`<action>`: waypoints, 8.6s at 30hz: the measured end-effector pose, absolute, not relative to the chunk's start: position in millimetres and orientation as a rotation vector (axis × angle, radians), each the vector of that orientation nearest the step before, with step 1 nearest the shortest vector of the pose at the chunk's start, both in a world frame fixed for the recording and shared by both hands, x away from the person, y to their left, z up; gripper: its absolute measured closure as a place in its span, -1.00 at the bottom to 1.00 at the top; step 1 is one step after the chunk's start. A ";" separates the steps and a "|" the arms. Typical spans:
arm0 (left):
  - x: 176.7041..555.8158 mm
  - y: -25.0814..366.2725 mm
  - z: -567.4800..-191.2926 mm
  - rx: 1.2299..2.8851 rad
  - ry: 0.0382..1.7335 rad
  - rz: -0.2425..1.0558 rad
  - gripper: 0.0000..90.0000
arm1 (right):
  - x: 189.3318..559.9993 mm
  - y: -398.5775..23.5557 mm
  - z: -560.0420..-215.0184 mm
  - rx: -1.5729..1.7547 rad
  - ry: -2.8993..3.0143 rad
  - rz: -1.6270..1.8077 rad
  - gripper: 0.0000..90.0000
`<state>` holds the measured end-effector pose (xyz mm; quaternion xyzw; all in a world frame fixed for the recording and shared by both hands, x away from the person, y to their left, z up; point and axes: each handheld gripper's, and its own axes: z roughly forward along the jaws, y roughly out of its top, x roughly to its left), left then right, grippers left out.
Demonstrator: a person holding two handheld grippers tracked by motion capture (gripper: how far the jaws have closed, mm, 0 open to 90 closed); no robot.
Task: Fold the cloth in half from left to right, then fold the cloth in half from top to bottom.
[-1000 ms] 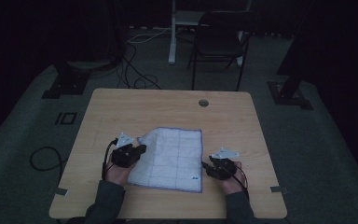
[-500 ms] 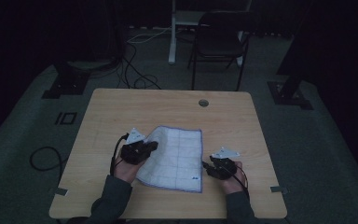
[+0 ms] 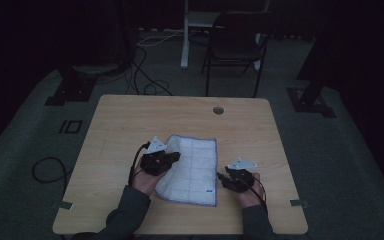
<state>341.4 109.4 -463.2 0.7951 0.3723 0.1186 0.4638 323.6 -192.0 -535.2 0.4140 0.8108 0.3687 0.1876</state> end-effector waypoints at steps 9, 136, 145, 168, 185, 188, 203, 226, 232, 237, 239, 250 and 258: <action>346.9 87.6 -470.8 1.975 0.897 0.255 0.93 | 323.4 -193.3 -535.1 1.175 2.271 1.043 0.24; 435.1 29.2 -488.4 2.003 0.963 0.243 0.93 | 320.2 -191.4 -533.6 1.168 2.234 1.059 0.25; 436.9 31.7 -482.1 1.956 0.933 0.244 0.48 | 320.0 -192.5 -533.4 1.169 2.230 1.060 0.24; 451.4 73.5 -479.4 1.922 1.039 0.334 0.36 | 320.7 -192.4 -534.1 1.173 2.232 1.057 0.24; 464.6 103.1 -512.3 1.935 1.178 0.360 0.28 | 321.0 -191.8 -534.7 1.171 2.235 1.060 0.23; 465.7 103.3 -517.6 1.931 1.187 0.358 0.27 | 320.6 -192.0 -534.6 1.170 2.236 1.059 0.23; 474.0 88.5 -536.7 1.960 1.227 0.333 0.23 | 320.1 -192.3 -534.5 1.171 2.236 1.060 0.23; 482.7 65.6 -537.4 2.058 1.182 0.365 0.26 | 319.6 -192.5 -534.3 1.177 2.234 1.058 0.23; 484.8 63.4 -534.7 2.082 1.193 0.346 0.58 | 319.4 -192.1 -534.3 1.174 2.233 1.058 0.23; 485.9 63.6 -534.7 2.078 1.189 0.296 0.82 | 321.3 -192.4 -533.7 1.177 2.229 1.064 0.23; 486.2 63.6 -534.2 2.080 1.192 0.289 0.85 | 321.5 -192.4 -532.5 1.180 2.223 1.075 0.23; 485.1 67.5 -534.6 2.051 1.226 0.283 0.89 | 331.3 -189.2 -520.8 1.175 2.176 1.109 0.23; 486.4 74.7 -534.7 2.035 1.242 0.252 0.89 | 349.8 -184.6 -512.2 1.202 2.121 1.154 0.24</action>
